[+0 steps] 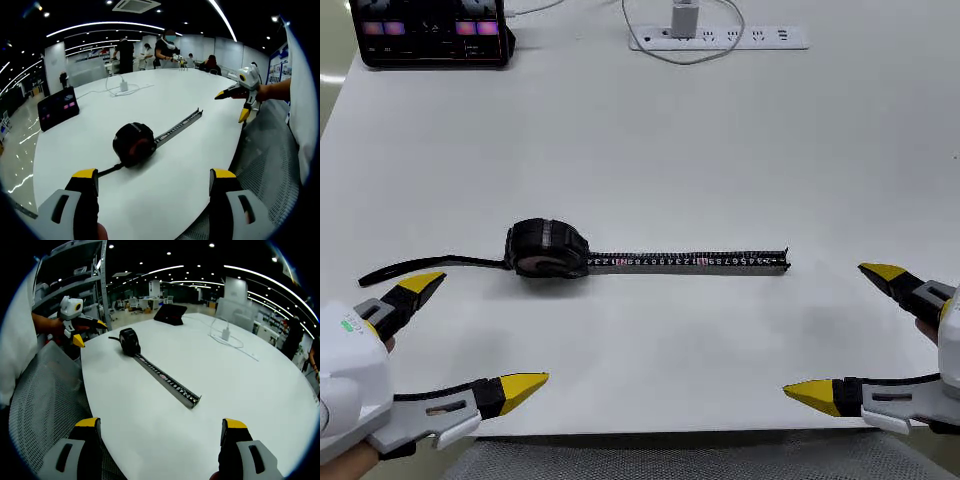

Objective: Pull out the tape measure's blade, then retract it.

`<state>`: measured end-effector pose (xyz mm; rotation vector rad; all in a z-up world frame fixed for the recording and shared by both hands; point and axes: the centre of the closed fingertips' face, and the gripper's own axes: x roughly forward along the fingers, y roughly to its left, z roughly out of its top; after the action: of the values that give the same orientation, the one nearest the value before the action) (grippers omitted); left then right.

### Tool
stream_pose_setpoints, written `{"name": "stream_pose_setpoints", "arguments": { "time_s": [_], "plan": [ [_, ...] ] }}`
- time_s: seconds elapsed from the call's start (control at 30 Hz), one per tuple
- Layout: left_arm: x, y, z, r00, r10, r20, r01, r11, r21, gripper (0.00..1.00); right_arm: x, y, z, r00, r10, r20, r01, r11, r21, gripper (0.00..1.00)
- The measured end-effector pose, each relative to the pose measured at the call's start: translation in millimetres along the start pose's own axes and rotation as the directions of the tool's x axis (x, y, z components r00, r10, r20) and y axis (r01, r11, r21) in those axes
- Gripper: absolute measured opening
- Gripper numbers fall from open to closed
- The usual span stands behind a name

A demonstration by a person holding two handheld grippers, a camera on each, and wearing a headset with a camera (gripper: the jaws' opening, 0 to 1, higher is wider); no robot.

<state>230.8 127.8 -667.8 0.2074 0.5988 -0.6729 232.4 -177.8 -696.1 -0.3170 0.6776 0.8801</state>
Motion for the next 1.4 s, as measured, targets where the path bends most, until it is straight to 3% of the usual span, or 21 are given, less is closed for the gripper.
{"name": "stream_pose_setpoints", "arguments": {
  "time_s": [0.2,0.83,1.4],
  "plan": [
    [3.9,0.3,-0.8,0.9999,0.002,-0.01,-0.002,1.0,0.006,0.89,1.5,0.3,0.7,1.0,0.004,0.0,-0.004,1.0,-0.001,0.99],
    [28.3,5.4,14.8,0.9999,-0.008,0.007,0.008,1.0,0.018,0.88,5.9,-0.9,5.0,0.9998,0.016,0.009,-0.016,1.0,-0.001,0.99],
    [52.9,22.1,28.3,0.9996,0.017,0.021,-0.017,1.0,0.001,0.87,7.2,-3.4,5.1,0.9999,0.013,0.007,-0.013,1.0,-0.004,0.99]
  ]
}}
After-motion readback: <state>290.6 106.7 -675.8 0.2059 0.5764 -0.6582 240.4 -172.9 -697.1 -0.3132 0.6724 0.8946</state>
